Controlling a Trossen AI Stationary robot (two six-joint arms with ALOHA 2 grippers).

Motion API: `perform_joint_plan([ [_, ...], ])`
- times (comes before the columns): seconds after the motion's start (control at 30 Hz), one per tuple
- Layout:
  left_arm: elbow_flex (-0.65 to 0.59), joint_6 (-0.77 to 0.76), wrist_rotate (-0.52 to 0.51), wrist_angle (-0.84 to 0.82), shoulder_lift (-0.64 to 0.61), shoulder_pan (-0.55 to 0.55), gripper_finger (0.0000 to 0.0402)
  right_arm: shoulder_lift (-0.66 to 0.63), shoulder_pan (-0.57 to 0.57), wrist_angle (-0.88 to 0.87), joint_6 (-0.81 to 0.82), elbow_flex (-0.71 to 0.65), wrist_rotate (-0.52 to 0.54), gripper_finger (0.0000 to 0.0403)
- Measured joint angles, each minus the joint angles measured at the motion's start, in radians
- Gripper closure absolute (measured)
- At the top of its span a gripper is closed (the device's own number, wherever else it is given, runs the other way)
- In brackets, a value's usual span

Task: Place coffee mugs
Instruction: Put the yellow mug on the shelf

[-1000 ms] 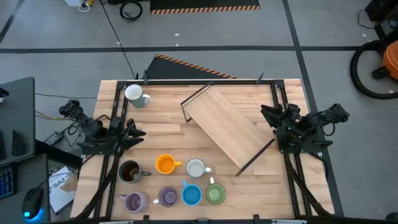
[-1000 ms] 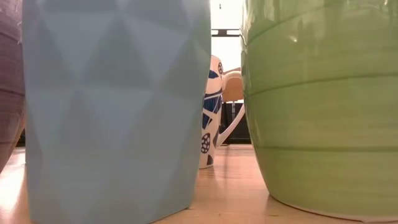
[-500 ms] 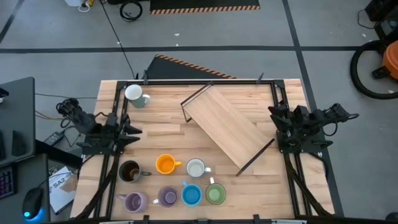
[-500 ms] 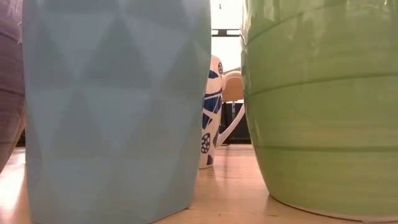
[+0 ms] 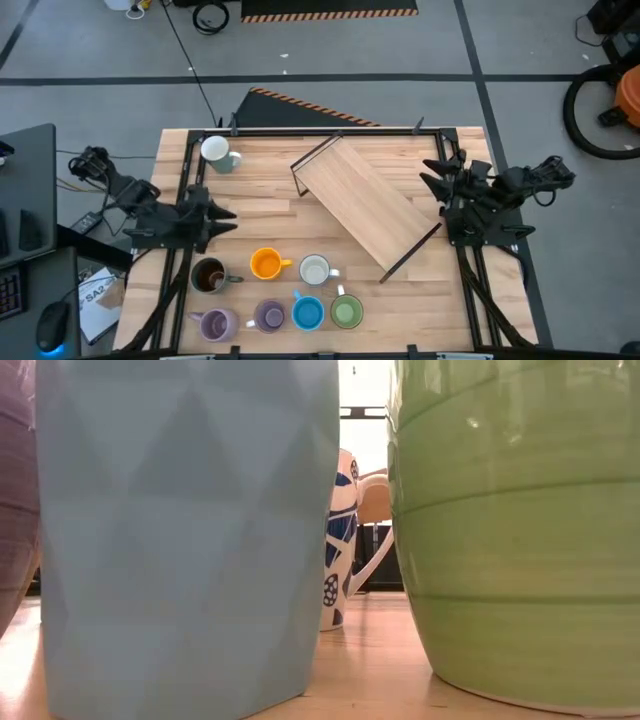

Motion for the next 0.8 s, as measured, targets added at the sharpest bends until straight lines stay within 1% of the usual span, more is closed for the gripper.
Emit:
perform_joint_plan([
  [0.13,0.076,-0.079,0.022,-0.14,0.073,0.098,0.0235,0.054,0.0,-0.078,0.034,0.04,0.024,0.02],
  [0.23,0.105,-0.099,0.092,-0.2,0.112,0.187,0.0235,0.073,0.0,-0.155,0.064,0.067,0.011,0.02],
  [0.33,0.117,-0.08,0.198,-0.208,0.145,0.284,0.0235,0.085,0.0,-0.231,0.103,0.089,-0.012,0.02],
  [0.5,0.117,-0.016,0.439,-0.174,0.235,0.408,0.0235,0.103,0.0,-0.256,0.141,0.1,-0.095,0.02],
  [0.6,0.117,0.046,0.533,-0.14,0.309,0.434,0.0235,0.118,0.0,-0.27,0.145,0.1,-0.098,0.02],
  [0.73,0.119,0.135,0.612,-0.067,0.414,0.43,0.0235,0.133,0.0,-0.302,0.153,0.1,-0.093,0.02],
  [0.8,0.138,0.162,0.653,-0.056,0.468,0.424,0.0235,0.138,0.0,-0.312,0.17,0.1,-0.092,0.02],
])
